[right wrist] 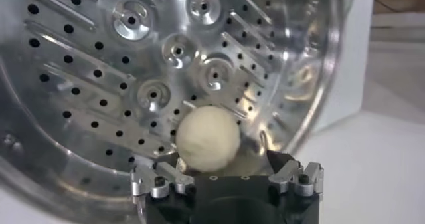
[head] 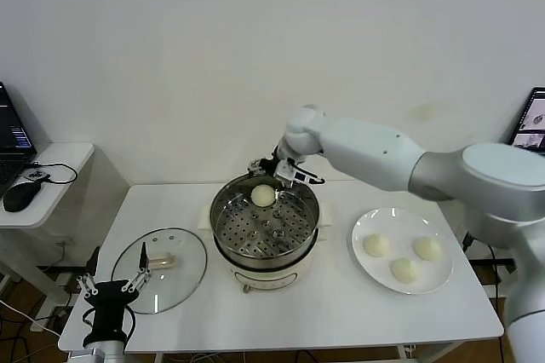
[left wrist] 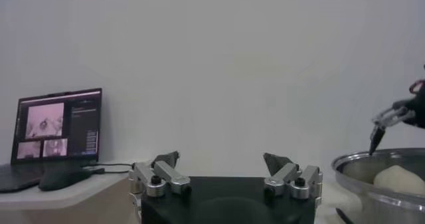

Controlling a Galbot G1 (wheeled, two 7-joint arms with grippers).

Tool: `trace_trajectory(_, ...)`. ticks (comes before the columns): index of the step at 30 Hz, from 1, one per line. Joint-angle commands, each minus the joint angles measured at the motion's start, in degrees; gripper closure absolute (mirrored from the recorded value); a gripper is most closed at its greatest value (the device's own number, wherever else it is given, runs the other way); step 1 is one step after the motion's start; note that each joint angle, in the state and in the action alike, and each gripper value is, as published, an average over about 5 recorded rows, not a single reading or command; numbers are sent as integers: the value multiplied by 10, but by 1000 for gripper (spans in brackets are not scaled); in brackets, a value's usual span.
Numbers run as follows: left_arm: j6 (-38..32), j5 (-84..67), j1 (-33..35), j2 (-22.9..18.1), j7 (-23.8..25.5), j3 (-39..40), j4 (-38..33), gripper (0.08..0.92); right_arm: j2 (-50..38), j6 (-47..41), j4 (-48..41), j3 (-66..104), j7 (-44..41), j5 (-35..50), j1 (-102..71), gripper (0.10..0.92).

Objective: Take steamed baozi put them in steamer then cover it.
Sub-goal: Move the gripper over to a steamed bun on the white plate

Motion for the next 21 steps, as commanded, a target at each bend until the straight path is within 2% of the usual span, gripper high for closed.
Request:
trace_trajectory(1, 12, -2, -1, 4, -1, 1, -6, 177, -163, -279, 188, -17, -74, 187, 105, 203)
trace_trajectory(6, 32, -8, 0, 13, 0, 0, -14, 177, -305, -391, 274, -9, -73, 200, 103, 203)
trace_trajectory(11, 40, -9, 2, 24, -1, -1, -9, 177, -421, -420, 319, -6, -80, 177, 68, 203)
trace_trajectory(21, 40, -6, 3, 26, -1, -1, -4, 177, -477, -401, 303, 101, -73, 99, -144, 203)
